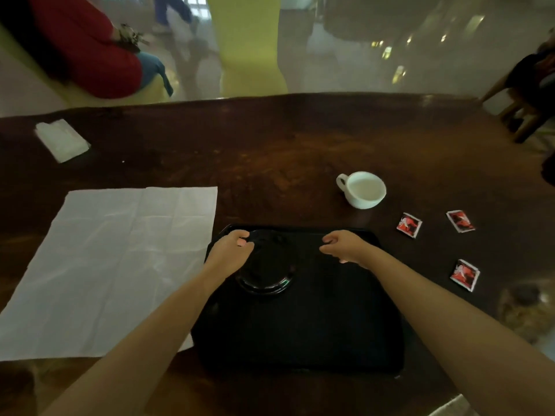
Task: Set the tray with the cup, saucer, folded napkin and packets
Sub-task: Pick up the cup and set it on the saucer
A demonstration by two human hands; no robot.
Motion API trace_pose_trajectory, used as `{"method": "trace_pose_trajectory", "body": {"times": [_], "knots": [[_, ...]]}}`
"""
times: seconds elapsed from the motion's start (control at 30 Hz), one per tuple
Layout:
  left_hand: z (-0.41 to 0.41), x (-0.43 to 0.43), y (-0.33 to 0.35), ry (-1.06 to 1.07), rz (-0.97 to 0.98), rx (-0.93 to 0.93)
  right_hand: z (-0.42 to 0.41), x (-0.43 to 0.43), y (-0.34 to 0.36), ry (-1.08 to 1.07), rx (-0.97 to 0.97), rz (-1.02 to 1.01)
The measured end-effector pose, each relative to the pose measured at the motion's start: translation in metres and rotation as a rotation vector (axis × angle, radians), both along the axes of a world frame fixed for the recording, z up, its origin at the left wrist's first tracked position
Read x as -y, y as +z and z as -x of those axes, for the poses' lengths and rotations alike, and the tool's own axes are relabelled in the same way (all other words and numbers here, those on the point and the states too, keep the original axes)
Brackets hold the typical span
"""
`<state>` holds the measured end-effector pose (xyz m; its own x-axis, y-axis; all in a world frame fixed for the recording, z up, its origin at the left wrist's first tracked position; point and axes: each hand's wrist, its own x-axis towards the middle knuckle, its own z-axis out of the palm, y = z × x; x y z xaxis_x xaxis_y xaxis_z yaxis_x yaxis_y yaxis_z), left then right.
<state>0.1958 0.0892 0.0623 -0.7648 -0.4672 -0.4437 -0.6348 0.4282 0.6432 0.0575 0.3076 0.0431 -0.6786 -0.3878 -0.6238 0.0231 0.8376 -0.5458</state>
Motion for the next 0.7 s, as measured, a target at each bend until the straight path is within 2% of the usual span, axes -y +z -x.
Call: {"method": "trace_pose_trajectory", "body": {"times": [0.13,0.23,0.37,0.47,0.7], "knots": [[0.057,-0.017,0.022,-0.252,-0.05,0.017,0.04,-0.045,0.028,0.079,-0.131,-0.115],[0.105,-0.041,0.022,-0.424,0.001,0.093,0.064,-0.074,0.034,0.094,-0.202,-0.203],[0.155,-0.068,0.01,-0.518,0.015,0.187,0.091,-0.096,0.026,0.11,-0.249,-0.298],[0.179,-0.081,-0.005,-0.622,0.098,0.255,0.103,-0.102,0.011,0.145,-0.279,-0.365],[0.222,-0.078,-0.036,-0.745,0.279,0.311,0.127,-0.097,-0.033,0.142,-0.312,-0.317]]}}
